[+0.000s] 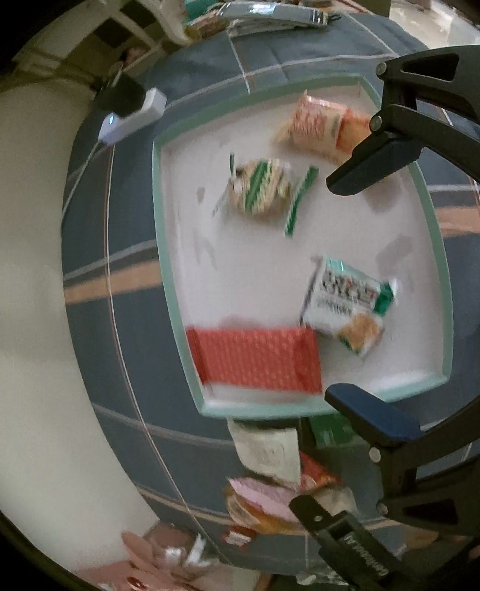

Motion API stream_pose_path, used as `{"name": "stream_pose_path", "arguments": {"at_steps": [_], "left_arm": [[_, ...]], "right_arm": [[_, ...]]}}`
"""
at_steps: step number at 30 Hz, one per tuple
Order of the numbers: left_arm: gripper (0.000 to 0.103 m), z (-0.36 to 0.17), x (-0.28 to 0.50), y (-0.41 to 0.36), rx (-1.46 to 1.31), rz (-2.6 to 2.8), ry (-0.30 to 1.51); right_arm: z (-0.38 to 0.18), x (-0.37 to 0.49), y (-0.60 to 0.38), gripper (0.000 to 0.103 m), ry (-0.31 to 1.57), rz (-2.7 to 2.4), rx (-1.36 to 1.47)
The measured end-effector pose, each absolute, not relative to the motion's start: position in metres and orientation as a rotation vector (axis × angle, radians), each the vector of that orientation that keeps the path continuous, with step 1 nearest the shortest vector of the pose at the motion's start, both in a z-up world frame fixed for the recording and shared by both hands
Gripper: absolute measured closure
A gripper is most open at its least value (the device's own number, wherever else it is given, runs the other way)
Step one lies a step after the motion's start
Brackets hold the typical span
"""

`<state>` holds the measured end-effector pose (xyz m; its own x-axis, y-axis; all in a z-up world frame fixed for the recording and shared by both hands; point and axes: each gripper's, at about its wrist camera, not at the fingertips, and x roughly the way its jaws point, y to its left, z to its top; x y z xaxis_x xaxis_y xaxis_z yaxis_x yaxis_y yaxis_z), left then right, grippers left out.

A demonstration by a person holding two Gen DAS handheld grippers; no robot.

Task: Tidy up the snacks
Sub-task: 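Move both grippers back toward the remaining snacks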

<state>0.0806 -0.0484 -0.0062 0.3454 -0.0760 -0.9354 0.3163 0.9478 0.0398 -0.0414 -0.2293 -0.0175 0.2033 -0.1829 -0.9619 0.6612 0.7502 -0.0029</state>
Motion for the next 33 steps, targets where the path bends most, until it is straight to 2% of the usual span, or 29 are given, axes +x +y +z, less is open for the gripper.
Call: {"name": "stream_pose_path", "arguments": {"at_steps": [16, 24, 33], "left_arm": [[0.002, -0.001, 0.104, 0.031, 0.064, -0.137, 1.209], [0.002, -0.019, 0.113, 0.043, 0.035, -0.105, 1.269], [0.002, -0.033, 0.111, 0.033, 0.048, -0.126, 1.305]], "right_arm": [[-0.034, -0.001, -0.163, 0.0, 1.259, -0.444, 0.444], [-0.041, 0.013, -0.135, 0.001, 1.238, -0.351, 0.429], [-0.054, 0.019, -0.128, 0.019, 1.25, -0.294, 0.442]]}}
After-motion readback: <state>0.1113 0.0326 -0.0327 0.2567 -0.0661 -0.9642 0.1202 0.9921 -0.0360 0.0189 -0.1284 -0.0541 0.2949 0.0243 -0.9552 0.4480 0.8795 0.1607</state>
